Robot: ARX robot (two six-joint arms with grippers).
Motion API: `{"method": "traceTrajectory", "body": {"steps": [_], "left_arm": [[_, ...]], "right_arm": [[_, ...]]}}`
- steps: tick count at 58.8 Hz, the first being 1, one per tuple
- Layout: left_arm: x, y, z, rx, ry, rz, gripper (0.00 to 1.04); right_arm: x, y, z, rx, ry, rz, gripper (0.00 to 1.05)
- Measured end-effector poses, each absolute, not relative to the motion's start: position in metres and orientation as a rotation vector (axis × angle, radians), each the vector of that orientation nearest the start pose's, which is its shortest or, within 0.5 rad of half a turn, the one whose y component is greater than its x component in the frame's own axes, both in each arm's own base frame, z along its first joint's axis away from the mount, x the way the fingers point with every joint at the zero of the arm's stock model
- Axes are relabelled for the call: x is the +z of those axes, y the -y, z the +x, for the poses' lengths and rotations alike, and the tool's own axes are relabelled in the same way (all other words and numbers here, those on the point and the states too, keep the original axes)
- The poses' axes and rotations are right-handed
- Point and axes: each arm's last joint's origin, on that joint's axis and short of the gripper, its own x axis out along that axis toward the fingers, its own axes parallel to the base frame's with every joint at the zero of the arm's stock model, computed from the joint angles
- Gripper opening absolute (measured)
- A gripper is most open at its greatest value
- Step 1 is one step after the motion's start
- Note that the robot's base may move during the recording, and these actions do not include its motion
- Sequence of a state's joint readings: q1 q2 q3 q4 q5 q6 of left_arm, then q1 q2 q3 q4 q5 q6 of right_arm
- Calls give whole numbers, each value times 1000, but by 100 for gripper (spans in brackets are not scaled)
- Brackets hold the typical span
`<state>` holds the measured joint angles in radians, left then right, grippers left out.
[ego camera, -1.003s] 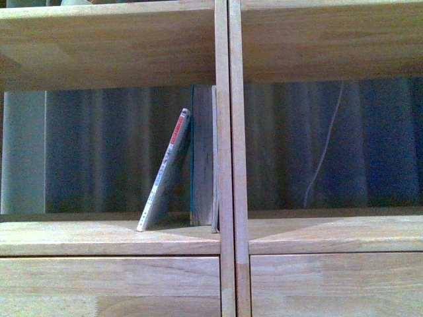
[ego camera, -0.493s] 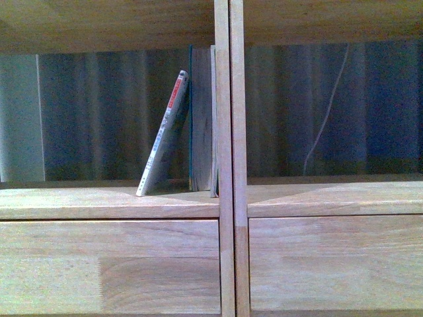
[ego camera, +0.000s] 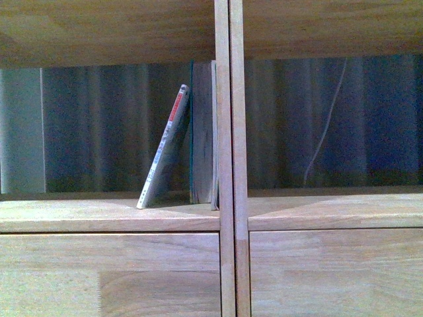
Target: Organize books on shelf
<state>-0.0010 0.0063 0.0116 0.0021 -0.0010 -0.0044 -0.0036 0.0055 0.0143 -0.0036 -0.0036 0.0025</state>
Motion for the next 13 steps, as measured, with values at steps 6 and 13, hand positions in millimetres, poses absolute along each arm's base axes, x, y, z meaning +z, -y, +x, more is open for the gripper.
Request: {"method": "traceTrajectory", "body": {"steps": [6,13], "left_arm": [[167,0,97,0,7,-5,97],[167,0,97,0,7,-4,97]], "right_arm": [[168,0,97,0,6,2,98],[168,0,97,0,5,2,98]]}}
